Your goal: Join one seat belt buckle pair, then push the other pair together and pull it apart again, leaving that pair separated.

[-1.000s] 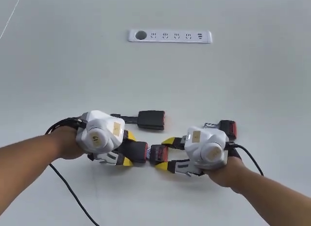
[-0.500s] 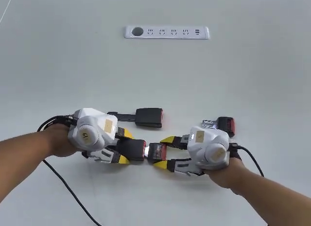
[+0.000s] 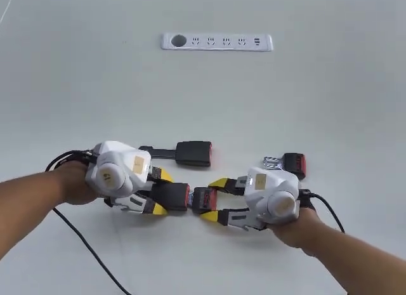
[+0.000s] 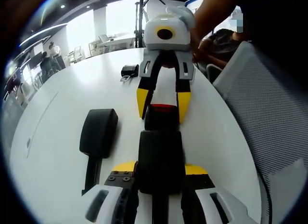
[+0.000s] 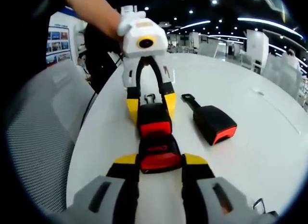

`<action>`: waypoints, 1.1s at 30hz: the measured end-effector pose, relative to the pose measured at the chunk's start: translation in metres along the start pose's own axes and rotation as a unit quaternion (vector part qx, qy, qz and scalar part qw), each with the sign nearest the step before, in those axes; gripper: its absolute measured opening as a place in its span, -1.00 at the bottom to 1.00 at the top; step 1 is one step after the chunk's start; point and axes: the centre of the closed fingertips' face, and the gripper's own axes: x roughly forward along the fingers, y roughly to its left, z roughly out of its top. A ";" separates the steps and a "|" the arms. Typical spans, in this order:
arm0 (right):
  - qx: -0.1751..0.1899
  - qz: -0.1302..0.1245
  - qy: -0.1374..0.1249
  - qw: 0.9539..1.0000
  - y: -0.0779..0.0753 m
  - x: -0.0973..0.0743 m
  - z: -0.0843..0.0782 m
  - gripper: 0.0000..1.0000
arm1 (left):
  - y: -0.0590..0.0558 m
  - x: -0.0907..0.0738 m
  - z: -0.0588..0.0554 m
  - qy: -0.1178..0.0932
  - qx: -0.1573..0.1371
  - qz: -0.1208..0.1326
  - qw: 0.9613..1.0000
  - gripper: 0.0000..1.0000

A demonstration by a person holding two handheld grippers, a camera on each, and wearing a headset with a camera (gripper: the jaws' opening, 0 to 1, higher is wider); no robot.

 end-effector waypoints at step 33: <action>0.024 -0.023 0.032 0.999 -0.001 -0.003 0.005 0.09 | -0.003 0.001 0.002 0.047 0.005 0.010 0.999 -0.21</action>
